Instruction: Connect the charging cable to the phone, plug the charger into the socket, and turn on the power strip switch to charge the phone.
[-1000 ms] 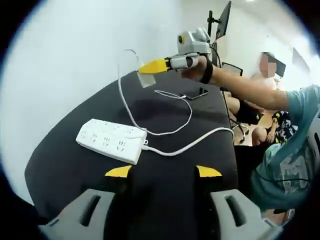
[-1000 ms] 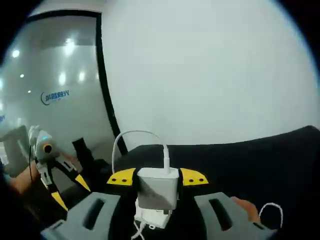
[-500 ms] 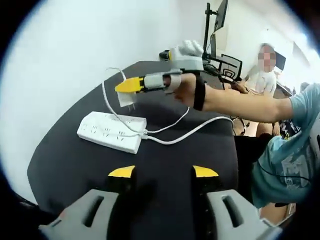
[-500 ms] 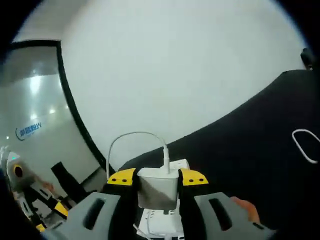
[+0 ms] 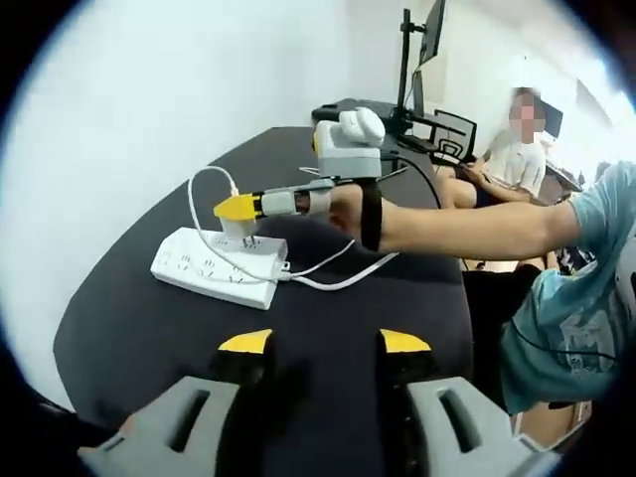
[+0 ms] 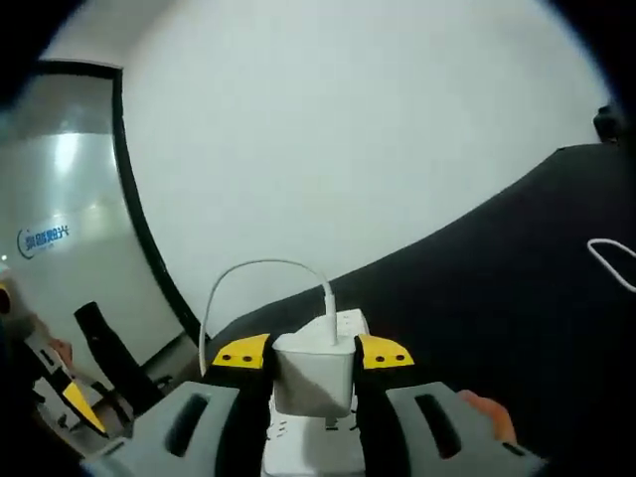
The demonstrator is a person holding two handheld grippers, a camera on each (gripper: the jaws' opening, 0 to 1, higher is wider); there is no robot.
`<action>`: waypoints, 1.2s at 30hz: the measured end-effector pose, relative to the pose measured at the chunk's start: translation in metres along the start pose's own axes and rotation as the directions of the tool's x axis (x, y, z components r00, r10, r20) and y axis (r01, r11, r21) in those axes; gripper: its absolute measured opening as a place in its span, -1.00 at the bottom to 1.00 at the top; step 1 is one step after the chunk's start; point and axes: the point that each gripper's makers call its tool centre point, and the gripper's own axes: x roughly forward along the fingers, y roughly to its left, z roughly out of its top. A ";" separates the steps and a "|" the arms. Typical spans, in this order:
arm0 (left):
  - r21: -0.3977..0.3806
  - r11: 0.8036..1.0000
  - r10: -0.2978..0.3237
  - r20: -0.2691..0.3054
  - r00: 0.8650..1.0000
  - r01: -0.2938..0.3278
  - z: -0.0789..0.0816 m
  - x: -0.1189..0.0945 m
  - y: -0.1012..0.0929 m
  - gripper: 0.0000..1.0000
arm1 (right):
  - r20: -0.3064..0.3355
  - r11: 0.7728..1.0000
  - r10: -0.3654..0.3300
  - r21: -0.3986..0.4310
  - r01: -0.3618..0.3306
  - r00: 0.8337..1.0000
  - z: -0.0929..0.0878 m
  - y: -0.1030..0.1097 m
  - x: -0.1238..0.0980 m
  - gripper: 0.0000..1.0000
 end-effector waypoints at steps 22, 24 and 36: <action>-0.010 1.000 -0.005 0.012 1.000 0.005 -0.004 0.006 0.000 -0.35 | 0.025 0.972 -0.016 -0.236 0.022 1.000 -0.019 0.013 -0.012 -0.41; -0.013 1.000 -0.005 0.017 1.000 0.005 -0.004 0.006 0.000 -0.35 | 0.032 0.977 -0.027 -0.212 0.033 0.999 -0.016 0.008 -0.011 -0.42; -0.019 1.000 0.006 0.030 1.000 -0.006 -0.002 0.003 0.001 -0.36 | 0.060 0.970 0.050 -0.240 -0.034 0.997 0.000 0.013 -0.016 -0.25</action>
